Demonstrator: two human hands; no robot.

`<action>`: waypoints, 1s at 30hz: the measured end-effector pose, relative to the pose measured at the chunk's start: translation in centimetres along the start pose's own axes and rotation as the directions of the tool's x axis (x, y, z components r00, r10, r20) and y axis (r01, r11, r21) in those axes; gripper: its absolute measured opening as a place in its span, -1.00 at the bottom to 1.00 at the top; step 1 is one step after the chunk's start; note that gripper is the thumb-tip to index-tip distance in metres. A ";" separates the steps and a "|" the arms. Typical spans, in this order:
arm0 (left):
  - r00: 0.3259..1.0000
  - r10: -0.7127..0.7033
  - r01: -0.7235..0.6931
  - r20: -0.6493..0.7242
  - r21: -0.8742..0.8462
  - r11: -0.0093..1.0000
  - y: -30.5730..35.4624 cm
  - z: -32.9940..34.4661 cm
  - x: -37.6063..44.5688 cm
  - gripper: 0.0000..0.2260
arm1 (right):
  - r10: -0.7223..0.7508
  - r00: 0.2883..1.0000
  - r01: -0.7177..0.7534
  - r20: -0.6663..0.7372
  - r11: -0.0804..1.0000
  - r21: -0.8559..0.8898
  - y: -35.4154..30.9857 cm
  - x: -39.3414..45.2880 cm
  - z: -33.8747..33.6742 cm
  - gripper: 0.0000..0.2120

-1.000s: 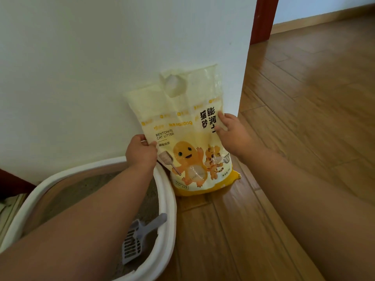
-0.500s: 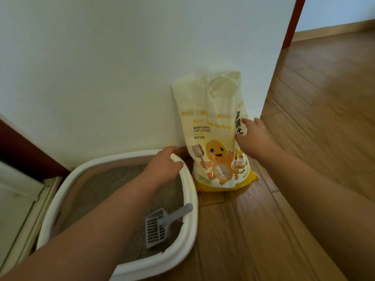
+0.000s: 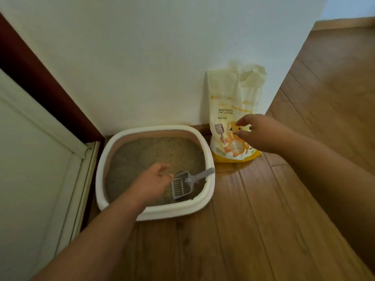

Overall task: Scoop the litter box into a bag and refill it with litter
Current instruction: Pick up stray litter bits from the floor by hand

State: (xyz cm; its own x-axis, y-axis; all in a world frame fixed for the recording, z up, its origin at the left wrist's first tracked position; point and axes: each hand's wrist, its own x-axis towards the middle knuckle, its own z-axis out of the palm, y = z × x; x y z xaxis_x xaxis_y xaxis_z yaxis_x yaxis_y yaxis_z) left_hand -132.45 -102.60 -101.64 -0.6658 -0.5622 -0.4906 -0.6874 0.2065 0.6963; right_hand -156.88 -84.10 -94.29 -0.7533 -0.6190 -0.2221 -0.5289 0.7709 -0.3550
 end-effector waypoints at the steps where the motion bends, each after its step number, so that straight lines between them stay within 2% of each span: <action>1: 1.000 -0.016 0.016 -0.014 -0.014 1.000 -0.5 0.0 -0.9 -0.64 | -0.015 1.000 0.014 0.025 1.000 0.028 -1.2 -0.7 0.3 -0.63; 5: 0.999 -0.015 0.014 -0.036 -0.021 1.000 -2.9 0.7 -2.0 -0.74 | -0.171 0.981 0.170 0.090 0.985 0.019 -5.2 -1.5 4.0 -0.73; 8: 0.993 -0.034 0.023 -0.110 -0.108 0.994 -5.0 1.8 -1.5 -0.81 | -0.297 0.947 0.301 0.124 0.953 -0.013 -7.0 -1.1 7.3 -0.78; 10: 0.982 -0.109 0.076 -0.152 -0.206 0.975 -6.4 2.6 -1.4 -0.84 | -0.339 0.934 0.341 0.110 0.940 0.000 -7.8 -1.1 9.5 -0.80; 11: 0.971 -0.176 0.116 -0.165 -0.321 0.940 -6.8 3.0 -1.9 -0.85 | -0.348 0.931 0.348 0.111 0.937 0.020 -8.1 -1.5 10.5 -0.80; 12: 0.953 -0.251 0.142 -0.171 -0.479 0.866 -7.1 3.6 -2.4 -0.85 | -0.356 0.927 0.353 0.120 0.934 0.044 -8.1 -1.9 11.5 -0.81; 13: 0.934 -0.319 0.143 -0.160 -0.650 0.746 -7.6 4.3 -2.9 -0.85 | -0.365 0.920 0.359 0.140 0.931 0.068 -7.9 -2.3 12.7 -0.83; 15: 0.914 -0.396 0.104 -0.087 -0.894 0.437 -8.5 5.8 -4.2 -0.81 | -0.386 0.902 0.375 0.194 0.922 0.091 -7.1 -3.0 15.4 -0.84; 16: 0.912 -0.408 0.086 -0.050 -0.947 0.308 -9.3 6.5 -4.9 -0.80 | -0.399 0.891 0.388 0.217 0.917 0.093 -6.8 -3.4 16.7 -0.84; 18: 0.916 -0.402 0.070 0.002 -0.986 0.154 -11.7 8.0 -5.8 -0.76 | -0.438 0.859 0.421 0.265 0.899 0.122 -6.1 -4.2 19.1 -0.83; 23: 0.942 -0.318 0.070 0.107 -0.989 -0.127 -15.1 10.9 -6.1 -0.66 | -0.542 0.754 0.521 0.372 0.838 0.163 -4.5 -5.7 24.4 -0.85; 27: 0.956 -0.270 0.058 0.119 -0.973 -0.222 -15.8 11.9 -5.6 -0.62 | -0.535 0.696 0.577 0.478 0.813 0.070 -2.4 -6.7 29.3 -0.87; 30: 0.957 -0.267 0.041 0.115 -0.962 -0.269 -16.2 12.2 -5.4 -0.62 | -0.494 0.677 0.599 0.545 0.800 -0.019 -0.7 -7.5 32.4 -0.75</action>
State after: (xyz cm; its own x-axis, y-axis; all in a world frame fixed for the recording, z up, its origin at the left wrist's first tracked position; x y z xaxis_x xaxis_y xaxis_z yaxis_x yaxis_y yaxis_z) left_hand -121.23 -93.16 -116.65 -0.4872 -0.5006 -0.7156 0.4369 -0.8492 0.2966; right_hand -138.15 -84.83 -121.82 -0.0356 -0.8817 -0.4705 -0.8820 0.2491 -0.4000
